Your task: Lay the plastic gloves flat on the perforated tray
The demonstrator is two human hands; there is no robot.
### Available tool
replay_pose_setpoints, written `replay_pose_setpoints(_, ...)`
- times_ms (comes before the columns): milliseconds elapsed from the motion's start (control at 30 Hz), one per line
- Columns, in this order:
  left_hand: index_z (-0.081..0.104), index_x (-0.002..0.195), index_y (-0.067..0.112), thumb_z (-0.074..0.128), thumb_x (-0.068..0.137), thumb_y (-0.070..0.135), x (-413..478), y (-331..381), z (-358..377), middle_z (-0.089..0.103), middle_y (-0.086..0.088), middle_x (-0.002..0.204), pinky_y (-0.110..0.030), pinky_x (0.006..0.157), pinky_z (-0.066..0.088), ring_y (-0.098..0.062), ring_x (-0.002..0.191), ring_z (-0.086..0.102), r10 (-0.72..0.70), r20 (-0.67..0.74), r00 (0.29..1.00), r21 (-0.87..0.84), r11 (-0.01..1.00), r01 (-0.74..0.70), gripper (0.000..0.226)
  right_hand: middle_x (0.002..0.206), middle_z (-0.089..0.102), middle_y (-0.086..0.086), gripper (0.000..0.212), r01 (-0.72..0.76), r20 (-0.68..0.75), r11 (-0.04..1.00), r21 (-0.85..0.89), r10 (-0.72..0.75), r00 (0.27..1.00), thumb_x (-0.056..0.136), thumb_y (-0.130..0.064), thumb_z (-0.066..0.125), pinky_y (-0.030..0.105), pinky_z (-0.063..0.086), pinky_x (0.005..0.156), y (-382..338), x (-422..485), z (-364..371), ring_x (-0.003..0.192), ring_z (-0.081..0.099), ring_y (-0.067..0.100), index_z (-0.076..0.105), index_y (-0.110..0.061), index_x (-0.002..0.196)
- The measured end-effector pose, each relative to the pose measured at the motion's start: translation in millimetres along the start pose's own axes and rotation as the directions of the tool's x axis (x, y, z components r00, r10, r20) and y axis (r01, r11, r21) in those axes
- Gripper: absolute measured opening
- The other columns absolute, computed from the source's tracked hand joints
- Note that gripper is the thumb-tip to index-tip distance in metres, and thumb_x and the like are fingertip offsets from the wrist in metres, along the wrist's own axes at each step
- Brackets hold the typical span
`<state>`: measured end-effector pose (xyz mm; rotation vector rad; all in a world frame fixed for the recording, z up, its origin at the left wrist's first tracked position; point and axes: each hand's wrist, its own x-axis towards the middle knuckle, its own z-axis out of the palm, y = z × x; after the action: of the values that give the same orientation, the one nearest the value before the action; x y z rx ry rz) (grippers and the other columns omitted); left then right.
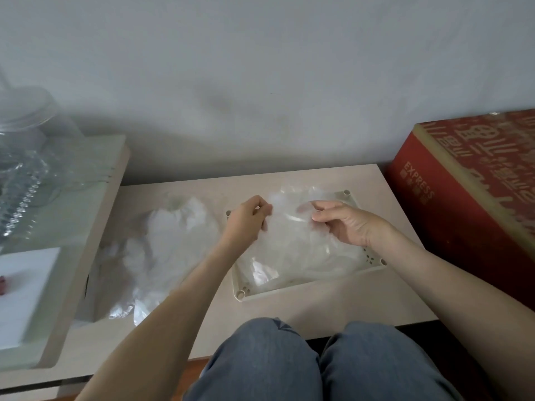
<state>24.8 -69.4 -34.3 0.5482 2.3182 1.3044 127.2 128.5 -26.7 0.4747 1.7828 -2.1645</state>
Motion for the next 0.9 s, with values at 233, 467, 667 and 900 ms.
replay_pose_setpoints(233,0.053,0.087,0.016,0.045,0.100,0.026,5,-21,2,0.062,-0.006,0.064,-0.032,0.060,0.038,-0.030,0.078,0.054,0.073,-0.043,0.996,0.249,0.967,-0.060,0.019,0.077,0.058,0.000,0.012,-0.065,-0.060,0.949,-0.310,0.049,0.997,0.078,-0.021,0.071,0.016,0.035,0.065,-1,-3,-23,0.064,0.043,0.007,0.069,-0.012,0.085)
replay_pose_setpoints(467,0.057,0.109,0.013,0.039,0.103,0.024,4,-35,4,0.062,-0.009,0.081,-0.040,0.071,0.047,-0.033,0.087,0.056,0.173,-0.047,0.984,0.461,0.877,-0.133,0.022,0.070,0.057,-0.003,0.018,-0.166,-0.191,0.799,-0.578,0.066,0.979,0.085,-0.019,0.070,0.019,0.038,0.073,2,5,-39,0.071,0.052,0.007,0.060,-0.011,0.073)
replay_pose_setpoints(667,0.055,0.109,0.008,0.041,0.101,0.019,0,-35,4,0.065,-0.009,0.089,-0.036,0.064,0.038,-0.032,0.087,0.055,0.273,-0.080,0.959,0.466,0.861,-0.206,0.019,0.069,0.062,0.004,0.022,-0.053,-0.239,0.848,-0.527,-0.088,0.967,0.084,-0.007,0.070,0.020,0.046,0.061,1,9,-38,0.065,0.060,0.014,0.052,-0.011,0.072)
replay_pose_setpoints(900,0.047,0.109,0.014,0.028,0.097,0.030,-12,-16,8,0.068,0.004,0.085,-0.026,0.058,0.037,-0.023,0.057,0.054,0.547,-0.107,0.831,0.397,0.789,-0.468,0.027,0.072,0.063,0.020,0.064,-0.204,0.000,0.946,-0.252,0.211,0.978,0.081,-0.062,0.039,0.038,0.047,0.081,-15,-2,-33,0.069,0.065,0.028,0.069,-0.005,0.084)
